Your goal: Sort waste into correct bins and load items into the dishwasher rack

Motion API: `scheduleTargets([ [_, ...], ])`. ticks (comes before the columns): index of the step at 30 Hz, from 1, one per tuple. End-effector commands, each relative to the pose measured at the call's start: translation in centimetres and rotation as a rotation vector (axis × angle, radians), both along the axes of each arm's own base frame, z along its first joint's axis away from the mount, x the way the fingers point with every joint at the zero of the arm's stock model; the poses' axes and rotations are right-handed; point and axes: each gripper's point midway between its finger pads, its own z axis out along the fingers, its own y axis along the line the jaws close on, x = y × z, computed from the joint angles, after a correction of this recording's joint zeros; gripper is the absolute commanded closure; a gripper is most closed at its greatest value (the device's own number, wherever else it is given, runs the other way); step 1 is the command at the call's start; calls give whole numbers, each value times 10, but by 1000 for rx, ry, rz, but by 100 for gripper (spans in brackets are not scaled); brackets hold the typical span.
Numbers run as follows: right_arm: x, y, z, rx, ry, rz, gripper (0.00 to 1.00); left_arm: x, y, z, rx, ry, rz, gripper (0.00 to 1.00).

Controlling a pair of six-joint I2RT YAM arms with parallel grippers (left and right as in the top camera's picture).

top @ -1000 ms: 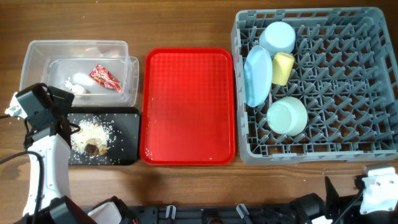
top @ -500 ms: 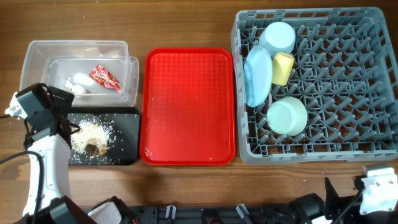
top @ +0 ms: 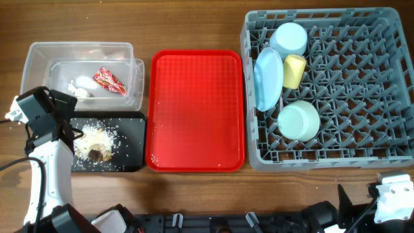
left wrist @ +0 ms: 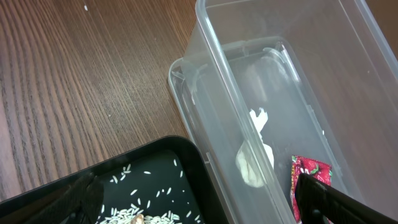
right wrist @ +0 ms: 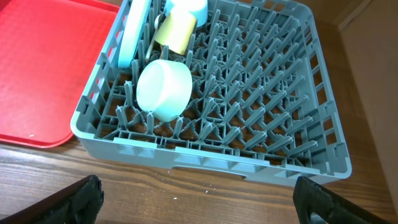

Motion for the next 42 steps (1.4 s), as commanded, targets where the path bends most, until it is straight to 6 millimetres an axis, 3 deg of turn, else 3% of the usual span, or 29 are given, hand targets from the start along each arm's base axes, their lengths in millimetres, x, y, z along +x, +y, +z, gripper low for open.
scheduleTargets([
  [1, -1, 0, 1, 15, -5, -6, 0, 1, 4, 9, 23, -12, -2, 0],
  [30, -1, 0, 1, 15, -5, -6, 0, 1, 4, 9, 23, -12, -2, 0],
  [31, -2, -1, 0, 9, -2, -10, 3, 1, 4, 9, 23, -12, -2, 0],
  [32, -3, -2, -1, 2, 4, -16, 11, 1, 4, 9, 23, -12, -2, 0],
  [33, -3, -4, -1, -4, 4, -21, 11, 1, 4, 9, 23, -12, -2, 0],
  [34, -3, -4, -1, -4, 4, -22, 0, 1, 4, 9, 23, -12, -2, 0],
  [40, 0, -4, 3, -22, -15, -12, 0, 1, 4, 9, 23, -12, -3, 0],
  [42, 12, 0, 20, 1, -100, -6, 0, 1, 4, 9, 23, -12, -3, 0],
])
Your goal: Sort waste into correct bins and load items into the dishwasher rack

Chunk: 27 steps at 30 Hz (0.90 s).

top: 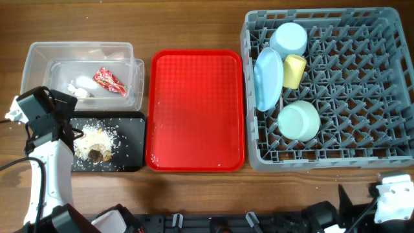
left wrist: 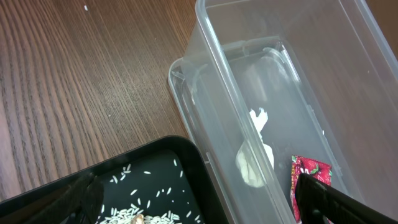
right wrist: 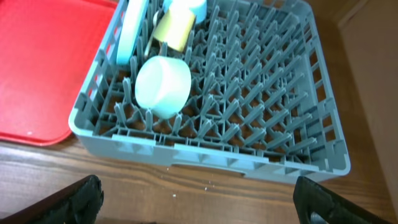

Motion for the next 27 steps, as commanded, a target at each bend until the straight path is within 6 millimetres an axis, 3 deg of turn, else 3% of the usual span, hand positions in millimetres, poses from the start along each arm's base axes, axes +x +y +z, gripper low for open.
scheduleTargets([
  [1, 22, 4, 38, 8, -182, 11, 0, 1, 4, 9, 23, -12, -3, 0],
  [4, 42, 14, 94, 74, -420, 27, 0, 1, 4, 9, 23, -12, -3, 0],
  [7, 49, 36, 144, 169, -620, 132, 0, 1, 4, 9, 23, -12, -3, 0],
  [10, 54, 62, 164, 154, -731, 282, 0, 1, 4, 9, 23, -12, -2, 0],
  [12, 61, 78, 167, 101, -800, 376, 0, 1, 4, 9, 23, -12, -2, 0],
  [15, 76, 98, 151, 20, -875, 484, 0, 1, 4, 9, 23, -12, -2, 0],
  [18, 97, 110, 120, 8, -905, 528, 0, 1, 4, 9, 23, -12, -2, 0],
  [23, 127, 120, 52, 88, -916, 533, 0, 1, 4, 9, 23, -12, -3, 0],
  [27, 136, 121, 3, 160, -886, 515, 0, 1, 4, 9, 23, -12, -2, 0],
])
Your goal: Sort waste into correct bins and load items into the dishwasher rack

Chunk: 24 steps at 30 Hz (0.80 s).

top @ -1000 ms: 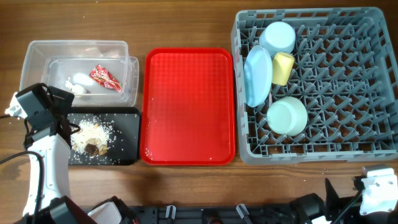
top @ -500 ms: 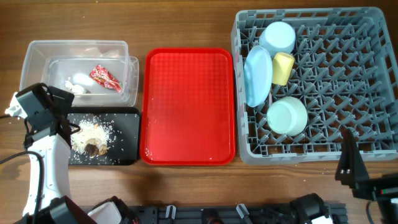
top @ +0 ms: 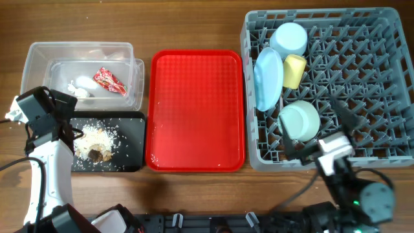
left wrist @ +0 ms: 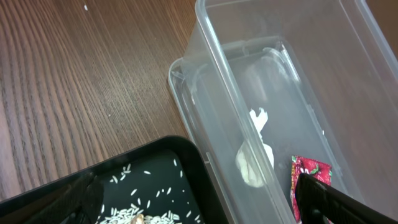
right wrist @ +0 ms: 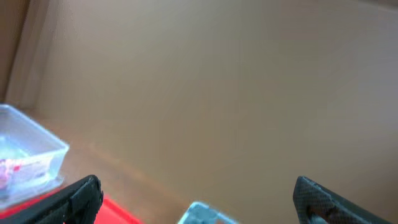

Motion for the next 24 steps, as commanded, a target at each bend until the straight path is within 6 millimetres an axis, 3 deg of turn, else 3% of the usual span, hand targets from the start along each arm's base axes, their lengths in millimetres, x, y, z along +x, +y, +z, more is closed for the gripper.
scheduleTargets([
  [1, -2, 4, -39, 67, 36, 47, 0, 1, 4, 9, 23, -12, -2, 0],
  [7, 3, 1, -86, 90, 87, 30, 0, 1, 4, 9, 23, -12, -3, 0],
  [15, 14, -13, -124, 182, 184, -41, 0, 1, 4, 9, 23, -12, -2, 0],
  [22, 18, -22, -158, 157, 314, -101, 0, 1, 4, 9, 23, -12, -2, 0],
  [24, 19, -27, -159, 156, 315, -129, 0, 1, 4, 9, 23, -12, -2, 0],
])
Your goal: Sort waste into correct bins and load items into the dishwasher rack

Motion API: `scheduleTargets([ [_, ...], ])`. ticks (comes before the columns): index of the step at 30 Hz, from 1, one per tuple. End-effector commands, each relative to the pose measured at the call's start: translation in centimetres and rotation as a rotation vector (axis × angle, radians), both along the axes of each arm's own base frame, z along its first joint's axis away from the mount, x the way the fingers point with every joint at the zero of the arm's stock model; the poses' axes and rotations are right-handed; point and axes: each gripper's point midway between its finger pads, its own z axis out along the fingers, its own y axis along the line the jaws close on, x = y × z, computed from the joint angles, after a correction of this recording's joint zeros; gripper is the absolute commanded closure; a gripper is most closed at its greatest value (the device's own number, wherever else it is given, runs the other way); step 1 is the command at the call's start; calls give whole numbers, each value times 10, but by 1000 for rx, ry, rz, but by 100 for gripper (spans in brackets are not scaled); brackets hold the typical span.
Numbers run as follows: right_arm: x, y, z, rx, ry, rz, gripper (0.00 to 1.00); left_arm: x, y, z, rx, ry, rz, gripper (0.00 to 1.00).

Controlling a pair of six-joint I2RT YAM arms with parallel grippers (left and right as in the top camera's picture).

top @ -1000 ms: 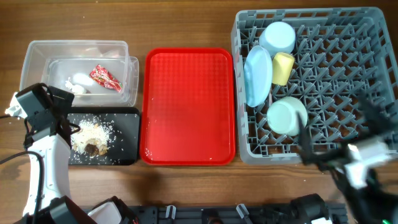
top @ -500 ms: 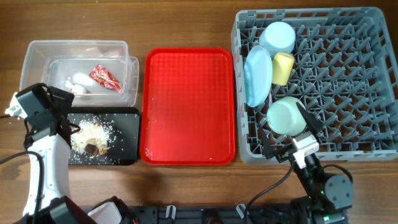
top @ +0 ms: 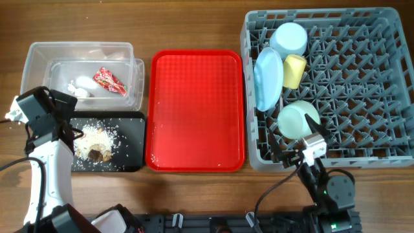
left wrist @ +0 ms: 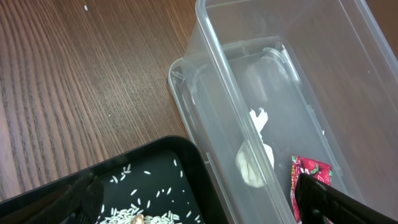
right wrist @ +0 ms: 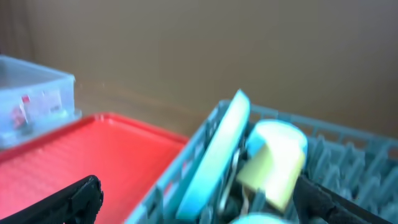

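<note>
The grey dishwasher rack point(top: 388, 19) holds a light blue plate point(top: 268, 79), a blue cup point(top: 288, 39), a yellow cup point(top: 294, 71) and a pale green bowl point(top: 296, 120). My right gripper point(top: 297, 144) is at the rack's front edge by the bowl, open and holding nothing. Its blurred wrist view point(right wrist: 199, 208) looks along the plate point(right wrist: 214, 149) and yellow cup point(right wrist: 273, 162). The red tray point(top: 196, 110) lies bare. My left gripper point(top: 67, 118) is open and holds nothing point(left wrist: 199, 202), over the corner of the black tray point(left wrist: 155, 174).
Two nested clear bins point(top: 77, 45) at the far left hold a red wrapper point(top: 108, 80) and white crumpled paper point(top: 79, 87). The black tray point(top: 129, 129) below them carries rice and food scraps. Wooden table surrounds everything.
My right gripper has shifted left along the rack's front edge. Its camera, which faced a plain wall, now faces the plate, the yellow cup and the red tray. The left arm is unmoved.
At first my right arm sat at the table's front right corner, looking down on the rack, and barely shifted. Then it stood at the rack's front edge, and now it is further left by the bowl. The left gripper stayed open over the black tray's corner throughout.
</note>
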Motion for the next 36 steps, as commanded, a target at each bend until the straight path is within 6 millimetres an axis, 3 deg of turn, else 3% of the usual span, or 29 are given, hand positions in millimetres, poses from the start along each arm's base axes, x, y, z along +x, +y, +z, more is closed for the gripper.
scheduleTargets([
  [1, 3, -13, 0, 11, -2, -72, 0, 1, 4, 9, 23, -12, -3, 0],
  [36, 4, -15, 0, -6, -7, -84, 0, -4, -3, 11, 16, 0, -12, 0],
])
